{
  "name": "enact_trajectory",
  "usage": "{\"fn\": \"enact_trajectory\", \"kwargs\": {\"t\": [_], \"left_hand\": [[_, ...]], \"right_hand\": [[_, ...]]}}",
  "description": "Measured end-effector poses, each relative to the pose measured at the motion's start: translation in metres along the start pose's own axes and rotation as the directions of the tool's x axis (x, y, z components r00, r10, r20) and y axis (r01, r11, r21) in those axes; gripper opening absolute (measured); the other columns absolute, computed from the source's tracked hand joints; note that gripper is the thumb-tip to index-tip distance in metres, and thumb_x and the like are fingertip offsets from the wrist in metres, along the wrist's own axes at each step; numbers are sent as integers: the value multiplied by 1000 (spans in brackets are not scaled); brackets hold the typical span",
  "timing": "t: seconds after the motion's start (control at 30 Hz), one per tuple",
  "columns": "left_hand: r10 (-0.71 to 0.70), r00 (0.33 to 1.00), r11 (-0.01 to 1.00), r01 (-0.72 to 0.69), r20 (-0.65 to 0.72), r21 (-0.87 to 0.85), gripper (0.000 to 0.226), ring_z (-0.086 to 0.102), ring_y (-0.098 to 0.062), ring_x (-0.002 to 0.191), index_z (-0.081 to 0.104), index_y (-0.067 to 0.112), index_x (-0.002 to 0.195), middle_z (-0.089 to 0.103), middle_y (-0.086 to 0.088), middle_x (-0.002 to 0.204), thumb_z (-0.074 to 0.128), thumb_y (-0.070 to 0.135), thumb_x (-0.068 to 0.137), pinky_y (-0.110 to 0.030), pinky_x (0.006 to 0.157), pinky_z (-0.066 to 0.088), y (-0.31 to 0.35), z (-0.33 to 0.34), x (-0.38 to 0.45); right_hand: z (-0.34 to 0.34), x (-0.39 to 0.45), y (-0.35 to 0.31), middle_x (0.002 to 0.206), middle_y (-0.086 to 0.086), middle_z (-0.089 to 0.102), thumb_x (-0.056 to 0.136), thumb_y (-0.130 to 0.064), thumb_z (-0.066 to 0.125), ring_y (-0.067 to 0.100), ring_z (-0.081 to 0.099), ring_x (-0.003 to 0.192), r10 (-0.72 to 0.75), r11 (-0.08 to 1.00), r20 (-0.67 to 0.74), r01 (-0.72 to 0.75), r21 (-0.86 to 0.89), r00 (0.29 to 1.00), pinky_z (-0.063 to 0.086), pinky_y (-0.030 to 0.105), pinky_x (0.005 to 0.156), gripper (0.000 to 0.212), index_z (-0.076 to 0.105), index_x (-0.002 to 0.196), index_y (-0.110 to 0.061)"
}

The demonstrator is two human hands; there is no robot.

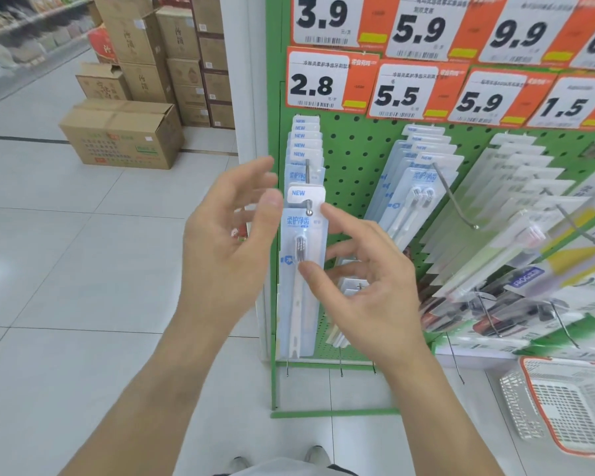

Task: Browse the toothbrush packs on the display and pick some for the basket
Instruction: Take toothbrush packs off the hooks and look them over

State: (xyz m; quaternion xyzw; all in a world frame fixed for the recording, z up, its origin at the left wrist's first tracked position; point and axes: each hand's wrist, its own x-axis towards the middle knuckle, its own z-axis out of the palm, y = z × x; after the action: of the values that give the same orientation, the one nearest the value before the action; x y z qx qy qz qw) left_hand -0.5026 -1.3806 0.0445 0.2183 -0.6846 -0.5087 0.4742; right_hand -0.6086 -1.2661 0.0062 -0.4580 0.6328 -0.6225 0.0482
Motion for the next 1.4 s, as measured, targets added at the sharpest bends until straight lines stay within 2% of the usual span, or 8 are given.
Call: {"fn": "enact_trajectory", "kwargs": {"t": [0.13,0.33,0.5,0.7,0.87,1.07,1.23,1.4], "left_hand": [[21,983,999,-26,185,24,24,69,-7,100,65,22,123,74,5,107,60,15,100,-19,90,51,-3,1,20],[62,979,990,-86,193,114,16,71,-6,91,73,31,101,76,17,96,64,18,98,-15,85,51,-8,2,28],[99,978,971,-135,183,195,15,71,-6,90,72,34,101,75,17,98,65,21,97,-16,86,51,-11,2,33],[146,967,955,-192,208,225,24,70,-5,91,67,44,98,73,24,97,63,20,99,-15,86,51,-8,2,36],[145,968,955,-192,207,228,17,69,-4,91,69,35,100,74,20,96,61,21,100,-16,86,51,-11,2,34],[169,963,937,-223,211,270,13,67,0,87,68,27,98,71,21,92,59,18,101,-10,83,48,-9,5,36],[186,961,919,-244,206,310,12,66,0,84,67,28,97,71,20,91,61,19,100,-8,81,47,-8,5,38],[159,966,923,-218,203,316,12,65,1,83,68,28,95,71,20,90,61,20,100,-5,78,43,-6,4,37]], "right_hand": [[-6,2,1,118,-1,62,86,-8,79,22,67,93,-21,999,49,23,-32,999,61,31,71,56,61,138,-21],[-15,14,-5,112,1,67,92,-10,73,20,67,102,-88,988,36,92,-128,995,59,32,77,34,70,125,-16],[-19,59,-18,99,-9,72,97,-10,65,-1,66,92,-49,980,-122,24,-199,991,48,9,76,15,75,104,-20],[-16,112,-19,89,-20,70,96,-22,68,-5,64,83,28,936,75,0,-352,997,43,5,70,11,74,104,-25],[-9,123,-11,78,-22,67,95,-25,70,-14,58,69,65,915,182,15,-403,981,39,1,65,6,76,97,-25],[-14,124,-13,80,-17,71,95,-24,71,-3,62,71,36,913,151,28,-406,988,43,5,66,6,77,96,-23],[-22,117,-19,81,-14,71,95,-23,70,-7,60,67,-4,873,140,72,-482,990,40,3,66,10,79,99,-20],[-29,102,-26,85,-6,74,96,-20,68,6,61,76,-71,852,62,93,-515,996,43,8,68,11,78,99,-19]]}}
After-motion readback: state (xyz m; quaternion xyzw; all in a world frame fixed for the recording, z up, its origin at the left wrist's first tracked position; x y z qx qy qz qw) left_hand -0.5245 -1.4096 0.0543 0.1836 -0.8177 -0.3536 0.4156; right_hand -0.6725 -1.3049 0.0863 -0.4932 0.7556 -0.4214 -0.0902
